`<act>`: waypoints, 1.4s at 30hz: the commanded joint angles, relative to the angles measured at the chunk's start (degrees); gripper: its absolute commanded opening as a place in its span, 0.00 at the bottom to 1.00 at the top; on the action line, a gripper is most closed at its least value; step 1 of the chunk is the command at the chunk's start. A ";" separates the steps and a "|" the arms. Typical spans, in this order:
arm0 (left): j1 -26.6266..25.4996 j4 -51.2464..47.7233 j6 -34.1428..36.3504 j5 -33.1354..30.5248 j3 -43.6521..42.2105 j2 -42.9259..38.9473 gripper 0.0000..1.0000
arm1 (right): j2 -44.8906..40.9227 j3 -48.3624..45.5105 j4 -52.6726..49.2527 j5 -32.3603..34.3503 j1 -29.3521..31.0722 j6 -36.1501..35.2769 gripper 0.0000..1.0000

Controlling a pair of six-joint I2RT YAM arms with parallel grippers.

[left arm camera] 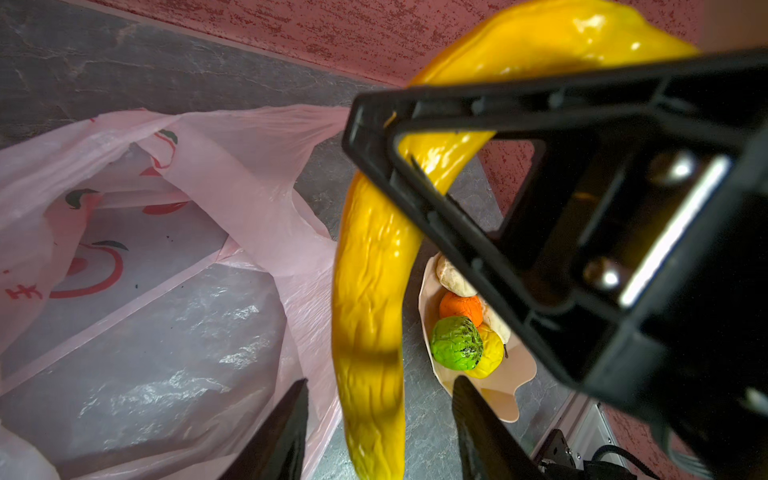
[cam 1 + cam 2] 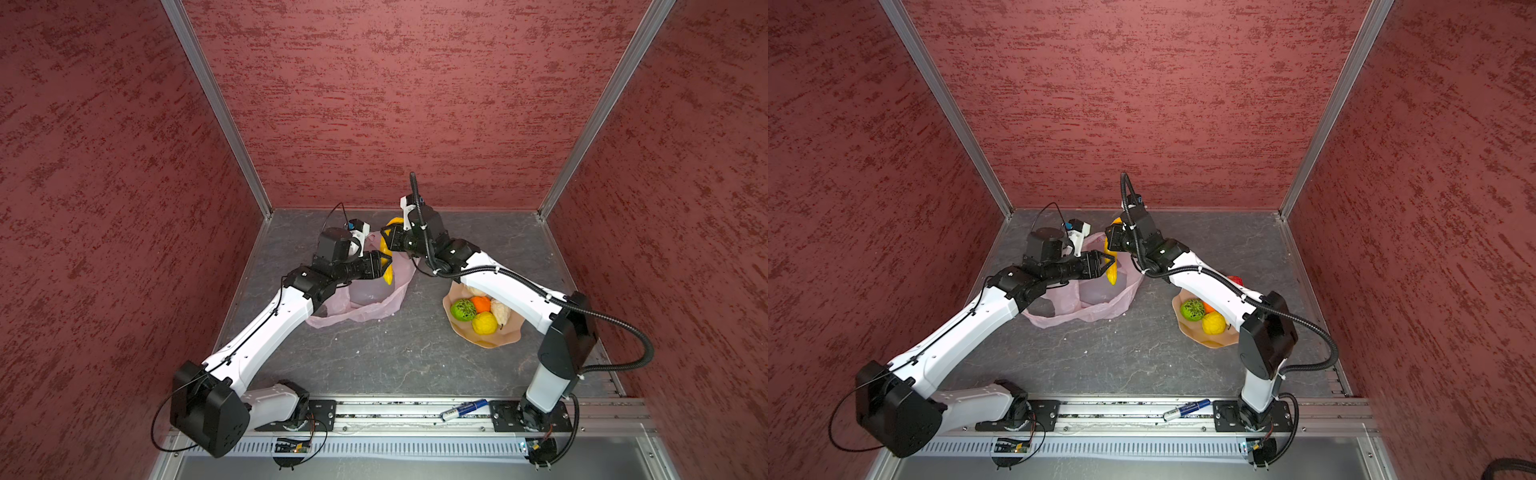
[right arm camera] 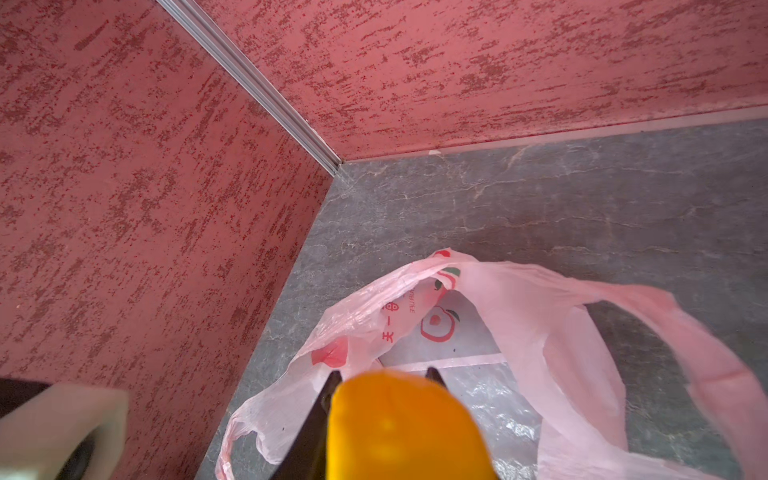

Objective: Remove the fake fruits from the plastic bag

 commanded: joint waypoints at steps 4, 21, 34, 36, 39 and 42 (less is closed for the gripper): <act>-0.42 -1.45 0.26 0.16 -1.51 -2.86 0.59 | -10.35 -8.31 -5.31 4.98 -2.92 -0.09 0.11; 3.48 -7.50 3.46 -3.64 0.14 -3.94 0.59 | -19.11 -14.94 -36.84 22.54 -7.94 -11.32 0.10; 10.31 -11.82 4.32 -3.74 1.71 -4.78 0.61 | -12.79 -14.94 -45.39 33.34 -7.85 -13.42 0.10; 10.58 -11.75 4.15 -3.63 1.37 -4.82 0.61 | -12.02 -15.14 -45.93 33.37 -7.88 -13.79 0.10; 10.98 -11.51 3.95 -3.27 1.12 -4.91 0.61 | -11.28 -15.73 -45.98 33.80 -7.83 -14.29 0.10; 10.99 -11.48 3.75 -2.97 1.05 -5.00 0.61 | -10.80 -16.27 -45.75 35.16 -7.83 -14.87 0.10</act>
